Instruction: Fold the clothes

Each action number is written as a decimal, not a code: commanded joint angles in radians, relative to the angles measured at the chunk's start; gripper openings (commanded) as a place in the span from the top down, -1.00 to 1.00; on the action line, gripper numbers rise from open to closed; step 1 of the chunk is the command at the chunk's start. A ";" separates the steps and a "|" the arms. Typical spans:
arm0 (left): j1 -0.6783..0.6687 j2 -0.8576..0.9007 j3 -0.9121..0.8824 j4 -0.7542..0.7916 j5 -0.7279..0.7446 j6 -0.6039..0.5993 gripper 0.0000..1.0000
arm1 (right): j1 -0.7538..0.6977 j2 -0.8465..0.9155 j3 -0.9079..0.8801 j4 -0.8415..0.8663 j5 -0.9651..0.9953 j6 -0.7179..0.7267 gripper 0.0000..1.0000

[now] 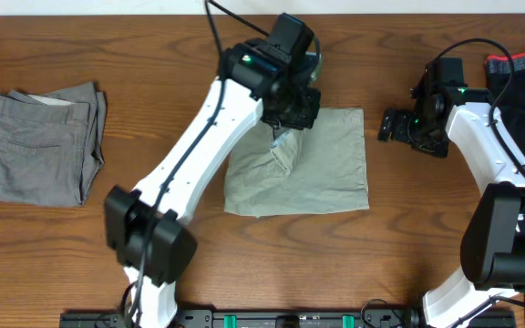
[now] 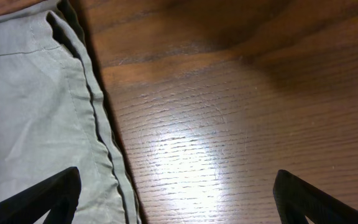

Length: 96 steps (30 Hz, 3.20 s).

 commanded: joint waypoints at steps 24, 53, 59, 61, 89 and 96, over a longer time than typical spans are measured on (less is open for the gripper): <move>-0.080 0.068 0.023 0.111 0.037 -0.065 0.66 | -0.027 0.007 0.010 -0.008 0.046 0.013 -0.96; 0.370 0.023 0.023 -0.201 -0.150 -0.053 -0.97 | 0.238 0.032 0.011 -0.005 -0.195 0.082 -0.80; 0.372 0.023 0.023 -0.208 -0.220 -0.053 -0.96 | 0.238 0.052 -0.001 -0.028 -0.188 0.080 -0.75; 0.372 0.023 0.023 -0.208 -0.220 -0.053 -0.96 | 0.239 0.070 -0.005 -0.024 -0.193 0.080 -0.74; 0.372 0.023 0.023 -0.208 -0.220 -0.053 -0.96 | 0.243 0.186 -0.006 0.036 -0.251 0.073 0.38; 0.372 0.023 0.023 -0.208 -0.220 -0.053 -0.96 | 0.243 0.185 -0.006 0.050 -0.251 0.073 0.98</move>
